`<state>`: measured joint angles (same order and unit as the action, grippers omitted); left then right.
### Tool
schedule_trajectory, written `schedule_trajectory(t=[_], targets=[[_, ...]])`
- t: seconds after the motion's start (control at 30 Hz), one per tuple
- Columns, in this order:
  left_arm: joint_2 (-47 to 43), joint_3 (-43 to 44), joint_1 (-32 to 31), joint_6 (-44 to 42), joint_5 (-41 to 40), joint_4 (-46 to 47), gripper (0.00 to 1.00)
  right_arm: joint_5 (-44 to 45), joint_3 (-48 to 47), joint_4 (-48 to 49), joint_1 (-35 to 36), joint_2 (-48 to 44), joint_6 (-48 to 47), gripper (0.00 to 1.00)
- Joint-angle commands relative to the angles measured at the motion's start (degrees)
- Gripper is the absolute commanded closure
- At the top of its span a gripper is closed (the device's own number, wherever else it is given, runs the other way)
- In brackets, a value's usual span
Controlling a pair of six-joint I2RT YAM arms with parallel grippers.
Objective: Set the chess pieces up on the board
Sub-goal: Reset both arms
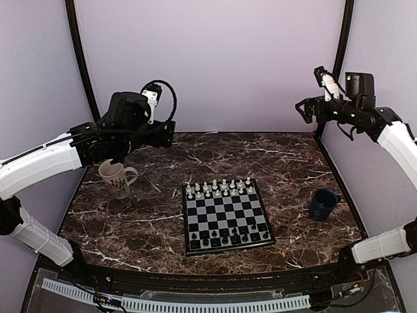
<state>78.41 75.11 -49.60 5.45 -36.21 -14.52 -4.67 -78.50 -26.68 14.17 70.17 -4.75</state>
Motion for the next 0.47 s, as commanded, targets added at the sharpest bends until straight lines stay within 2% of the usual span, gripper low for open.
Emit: schedule_trajectory(t=[0.0,0.13,0.43], targets=[[-0.45,-0.16,0.38,2.49,-6.23,0.07,0.01,-0.56,3.15,4.84,-1.7,-3.27,2.02,0.02],[0.28,1.42,0.39,3.97,-6.22,-2.39,0.01,-0.61,4.43,5.27,-2.3,-3.61,2.37,0.02],[-0.72,-0.7,0.38,1.72,-5.61,0.72,0.01,-5.56,4.19,4.49,-2.39,-3.16,1.98,0.03]])
